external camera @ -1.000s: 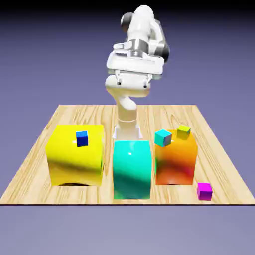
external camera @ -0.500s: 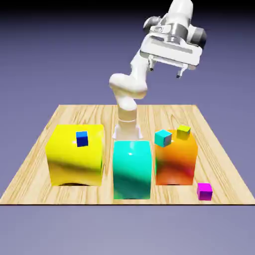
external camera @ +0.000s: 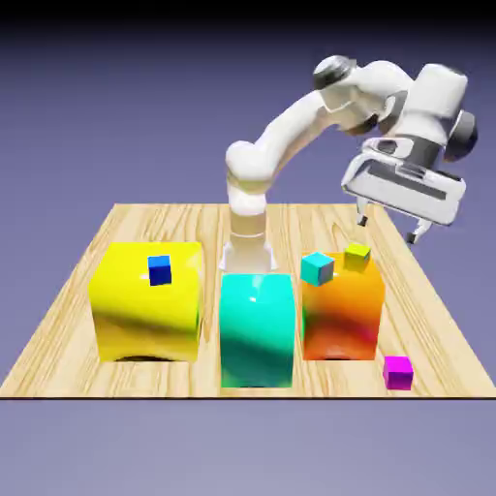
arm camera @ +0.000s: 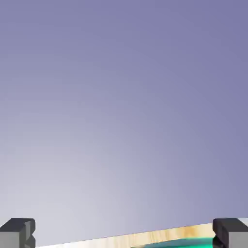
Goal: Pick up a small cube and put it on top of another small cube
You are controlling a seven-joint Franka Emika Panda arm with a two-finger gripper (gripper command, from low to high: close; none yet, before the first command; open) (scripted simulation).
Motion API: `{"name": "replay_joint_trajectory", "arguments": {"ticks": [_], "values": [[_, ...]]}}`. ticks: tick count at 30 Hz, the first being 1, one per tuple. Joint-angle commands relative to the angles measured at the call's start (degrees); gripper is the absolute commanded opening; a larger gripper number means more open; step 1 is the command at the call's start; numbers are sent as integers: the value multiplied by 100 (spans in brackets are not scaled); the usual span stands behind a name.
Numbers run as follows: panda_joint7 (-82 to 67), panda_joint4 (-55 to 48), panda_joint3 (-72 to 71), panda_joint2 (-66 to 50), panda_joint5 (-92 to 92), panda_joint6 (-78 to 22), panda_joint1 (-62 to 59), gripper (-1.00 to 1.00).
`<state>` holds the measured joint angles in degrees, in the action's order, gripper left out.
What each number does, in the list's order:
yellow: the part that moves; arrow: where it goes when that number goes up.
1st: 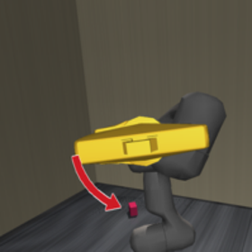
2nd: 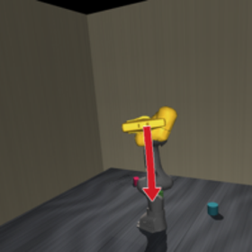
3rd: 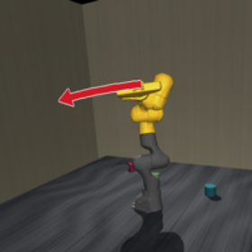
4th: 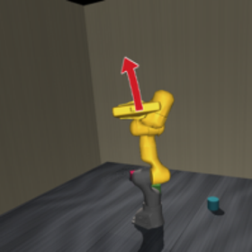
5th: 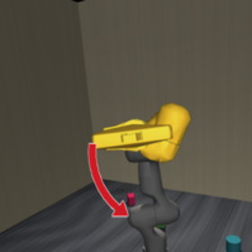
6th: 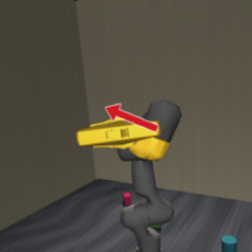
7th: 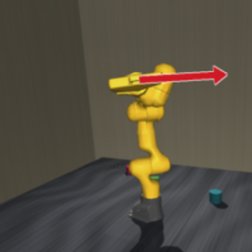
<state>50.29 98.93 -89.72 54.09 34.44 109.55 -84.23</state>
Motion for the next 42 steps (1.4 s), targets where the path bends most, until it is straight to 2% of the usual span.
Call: {"name": "replay_joint_trajectory", "arguments": {"ticks": [1, 22, 27, 28, 33, 42], "values": [[18, -144, -208, 50, 80, -149, -197, 0], [393, -3118, -4506, 1076, 1730, -3238, -4265, 0], [122, -2314, -4642, 1217, 1930, -2532, -3861, 0], [122, -2313, -4642, 1217, 1930, -2532, -3861, -100], [416, -3094, -4480, 1070, 1733, -3220, -4247, -100], [2066, -1558, -2613, 614, 1922, -2103, -3020, -100]]}}
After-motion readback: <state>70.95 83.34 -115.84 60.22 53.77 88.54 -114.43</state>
